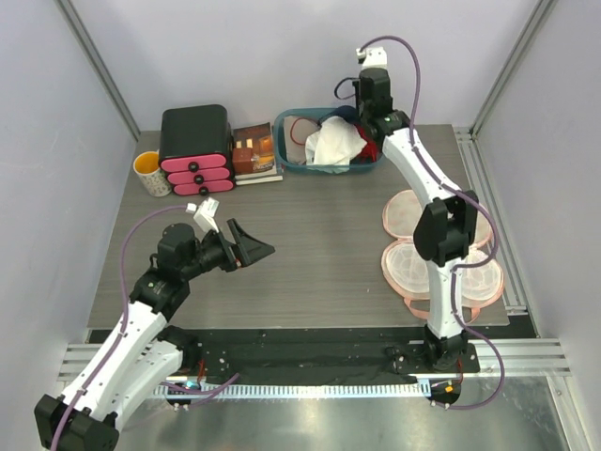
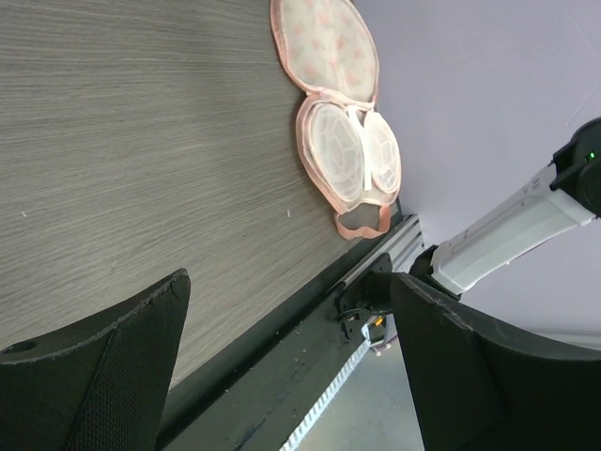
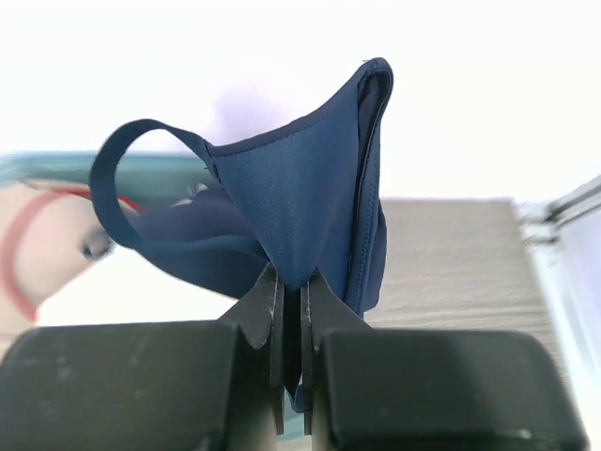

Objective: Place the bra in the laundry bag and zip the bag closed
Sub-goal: Pick up the bra from the bin, then place the bra at the center of the board.

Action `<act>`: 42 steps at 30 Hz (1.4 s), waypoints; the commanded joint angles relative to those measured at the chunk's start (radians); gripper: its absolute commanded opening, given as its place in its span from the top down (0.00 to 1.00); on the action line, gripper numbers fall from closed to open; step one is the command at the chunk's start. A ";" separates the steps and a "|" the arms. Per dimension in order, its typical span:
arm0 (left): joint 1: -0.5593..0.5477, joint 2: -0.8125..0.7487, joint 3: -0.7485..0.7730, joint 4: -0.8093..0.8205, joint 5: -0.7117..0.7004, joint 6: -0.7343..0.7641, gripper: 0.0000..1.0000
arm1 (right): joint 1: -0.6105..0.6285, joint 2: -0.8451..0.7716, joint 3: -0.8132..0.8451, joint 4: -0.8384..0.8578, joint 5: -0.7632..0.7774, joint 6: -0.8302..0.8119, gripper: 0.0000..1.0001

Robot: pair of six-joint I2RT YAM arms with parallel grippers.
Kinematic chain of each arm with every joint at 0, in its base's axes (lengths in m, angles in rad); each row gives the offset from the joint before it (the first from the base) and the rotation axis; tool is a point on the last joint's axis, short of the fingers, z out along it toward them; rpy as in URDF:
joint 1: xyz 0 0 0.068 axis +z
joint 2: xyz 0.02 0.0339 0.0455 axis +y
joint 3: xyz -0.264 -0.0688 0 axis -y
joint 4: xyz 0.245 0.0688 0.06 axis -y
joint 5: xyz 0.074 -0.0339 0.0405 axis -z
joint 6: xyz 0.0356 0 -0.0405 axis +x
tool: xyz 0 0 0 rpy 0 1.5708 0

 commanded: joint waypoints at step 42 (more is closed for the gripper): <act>0.001 -0.231 0.207 -0.550 -0.557 -0.052 0.06 | 0.732 -0.678 -0.940 -0.041 -0.030 0.414 0.46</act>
